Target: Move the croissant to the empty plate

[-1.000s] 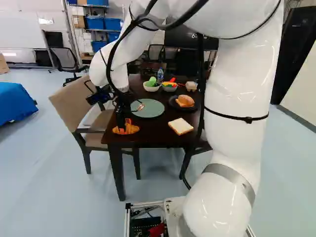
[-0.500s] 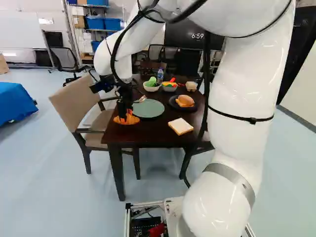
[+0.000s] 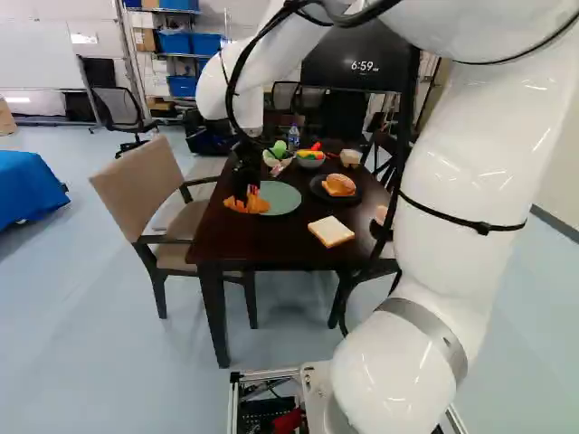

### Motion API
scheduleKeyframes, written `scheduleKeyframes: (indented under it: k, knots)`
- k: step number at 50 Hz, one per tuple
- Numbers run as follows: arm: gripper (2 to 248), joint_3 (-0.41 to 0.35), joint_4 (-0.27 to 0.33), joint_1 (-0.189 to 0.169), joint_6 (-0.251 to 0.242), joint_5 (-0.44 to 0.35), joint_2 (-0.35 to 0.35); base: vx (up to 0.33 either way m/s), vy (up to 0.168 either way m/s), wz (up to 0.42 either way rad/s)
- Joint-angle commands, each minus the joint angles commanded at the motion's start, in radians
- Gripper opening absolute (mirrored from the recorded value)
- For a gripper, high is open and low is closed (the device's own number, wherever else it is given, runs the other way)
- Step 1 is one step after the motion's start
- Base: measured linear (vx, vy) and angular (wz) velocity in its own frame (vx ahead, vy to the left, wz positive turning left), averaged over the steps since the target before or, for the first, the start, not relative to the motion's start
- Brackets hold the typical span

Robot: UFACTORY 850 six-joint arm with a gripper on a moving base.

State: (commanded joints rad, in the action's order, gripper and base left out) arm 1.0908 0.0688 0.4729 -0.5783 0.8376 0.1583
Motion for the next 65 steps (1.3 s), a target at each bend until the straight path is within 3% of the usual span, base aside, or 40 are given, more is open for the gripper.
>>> scheduleKeyframes:
  k: [65]
  knots:
    - [123, 0.26, 0.0, -0.19, 0.0, 0.014, 0.205, 0.0, 0.0, 0.0]
